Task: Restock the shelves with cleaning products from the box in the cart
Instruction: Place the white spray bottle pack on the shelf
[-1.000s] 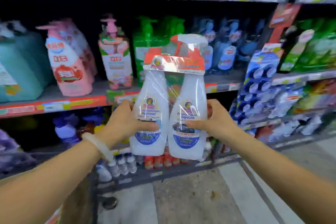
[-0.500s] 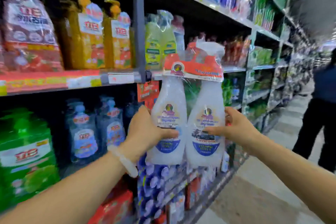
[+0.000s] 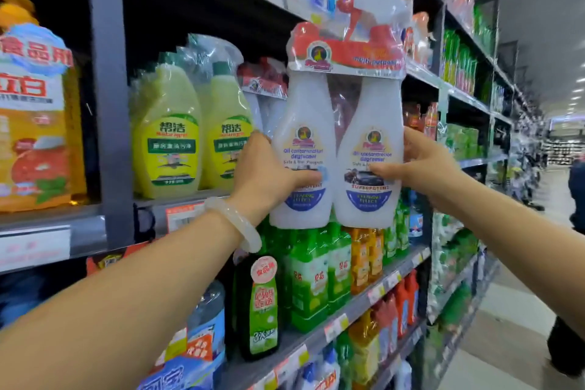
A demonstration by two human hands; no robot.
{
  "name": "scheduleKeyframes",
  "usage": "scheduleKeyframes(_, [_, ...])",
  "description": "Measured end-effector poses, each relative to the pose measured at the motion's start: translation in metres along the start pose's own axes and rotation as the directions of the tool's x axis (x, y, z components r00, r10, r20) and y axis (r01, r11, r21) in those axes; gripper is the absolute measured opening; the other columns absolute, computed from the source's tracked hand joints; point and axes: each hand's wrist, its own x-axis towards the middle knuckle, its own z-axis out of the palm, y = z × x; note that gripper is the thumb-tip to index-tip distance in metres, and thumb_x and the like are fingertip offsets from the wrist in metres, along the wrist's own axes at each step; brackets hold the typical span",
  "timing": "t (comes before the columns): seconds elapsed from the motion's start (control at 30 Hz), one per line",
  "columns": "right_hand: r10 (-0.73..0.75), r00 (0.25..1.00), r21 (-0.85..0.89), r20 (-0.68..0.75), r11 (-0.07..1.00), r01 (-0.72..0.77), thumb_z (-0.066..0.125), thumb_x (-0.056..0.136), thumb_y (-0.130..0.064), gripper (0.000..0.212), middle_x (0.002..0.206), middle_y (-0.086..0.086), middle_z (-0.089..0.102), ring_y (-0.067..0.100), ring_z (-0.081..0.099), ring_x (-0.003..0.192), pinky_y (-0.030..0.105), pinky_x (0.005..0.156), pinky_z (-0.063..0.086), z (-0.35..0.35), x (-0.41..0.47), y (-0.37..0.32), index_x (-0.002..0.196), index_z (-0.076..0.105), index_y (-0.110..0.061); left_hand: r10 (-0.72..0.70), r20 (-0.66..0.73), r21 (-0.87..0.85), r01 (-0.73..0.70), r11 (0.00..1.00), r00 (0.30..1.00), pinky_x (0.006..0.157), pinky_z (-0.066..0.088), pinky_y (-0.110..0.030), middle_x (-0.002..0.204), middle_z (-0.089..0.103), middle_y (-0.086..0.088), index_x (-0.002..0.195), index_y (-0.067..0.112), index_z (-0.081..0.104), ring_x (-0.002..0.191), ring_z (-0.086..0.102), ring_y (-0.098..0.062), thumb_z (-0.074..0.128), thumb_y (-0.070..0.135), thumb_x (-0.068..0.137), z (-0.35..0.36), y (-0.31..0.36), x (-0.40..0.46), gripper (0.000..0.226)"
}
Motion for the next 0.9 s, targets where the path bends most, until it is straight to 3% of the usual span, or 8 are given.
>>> scheduleKeyframes(0.1, [-0.067,0.998,0.037,0.018,0.997,0.066,0.075,0.075,-0.002,0.051,0.097,0.004,0.069,0.018,0.068,0.088,0.035,0.075,0.058,0.0,0.051,0.019,0.12,0.057,-0.016,0.036,-0.115,0.024,-0.033,0.999,0.993,0.08,0.052,-0.041,0.101,0.063,-0.006,0.099,0.01,0.049,0.091,0.062,-0.024,0.091,0.037,0.048,0.026,-0.006,0.035,0.071])
scheduleKeyframes(0.3, [-0.173,0.981,0.176,0.086,0.972,0.156,0.074,0.075,0.002,0.05,0.086,-0.004,0.067,0.009,0.066,0.076,0.018,0.057,0.057,0.012,0.151,0.067,0.117,0.056,-0.02,0.148,-0.322,0.2,-0.085,0.976,0.935,0.08,0.051,-0.041,0.099,0.065,-0.011,0.1,0.007,0.058,0.093,0.061,-0.028,0.088,0.036,0.055,0.077,-0.026,0.095,0.061])
scheduleKeyframes(0.43, [-0.214,0.961,0.243,0.175,0.955,0.168,0.075,0.072,0.004,0.052,0.087,-0.006,0.067,0.008,0.065,0.078,0.024,0.07,0.059,0.031,0.212,0.098,0.117,0.057,-0.015,0.14,-0.385,0.308,-0.016,0.951,0.912,0.08,0.045,-0.031,0.103,0.062,-0.007,0.104,0.01,0.057,0.097,0.057,-0.025,0.085,0.03,0.063,0.099,-0.041,0.125,0.053])
scheduleKeyframes(0.57, [-0.26,0.923,0.316,0.285,0.934,0.166,0.075,0.072,0.005,0.048,0.084,-0.006,0.065,0.003,0.062,0.072,0.011,0.055,0.053,0.057,0.252,0.119,0.113,0.057,-0.012,0.083,-0.445,0.304,0.063,0.951,0.891,0.074,0.041,-0.02,0.092,0.06,0.009,0.111,0.014,0.054,0.088,0.059,-0.013,0.083,0.018,0.068,0.111,-0.054,0.134,0.052])
scheduleKeyframes(0.7, [-0.303,0.885,0.341,0.353,0.923,0.18,0.077,0.072,0.001,0.051,0.085,-0.008,0.064,-0.002,0.06,0.071,0.014,0.062,0.055,0.089,0.271,0.137,0.117,0.057,-0.013,0.075,-0.504,0.38,0.143,0.914,0.86,0.072,0.04,-0.018,0.095,0.06,0.005,0.11,0.012,0.051,0.09,0.059,-0.016,0.082,0.016,0.069,0.11,-0.066,0.135,0.052])
scheduleKeyframes(0.83, [-0.382,0.853,0.337,0.354,0.903,0.265,0.078,0.074,-0.01,0.058,0.089,-0.015,0.06,-0.01,0.06,0.069,0.006,0.059,0.05,0.099,0.281,0.146,0.126,0.052,-0.016,0.093,-0.512,0.503,0.21,0.838,0.854,0.082,0.035,-0.018,0.121,0.054,-0.007,0.128,0.01,0.044,0.111,0.053,-0.023,0.075,0.017,0.078,0.117,-0.072,0.137,0.06])
scheduleKeyframes(0.9, [-0.403,0.82,0.296,0.407,0.907,0.299,0.081,0.071,-0.014,0.07,0.098,-0.013,0.059,-0.004,0.06,0.082,0.018,0.078,0.054,0.097,0.281,0.151,0.131,0.044,-0.018,0.093,-0.476,0.624,0.261,0.736,0.875,0.098,0.031,-0.022,0.138,0.039,-0.011,0.143,0.008,0.028,0.125,0.041,-0.027,0.073,0.022,0.08,0.122,-0.072,0.135,0.078])
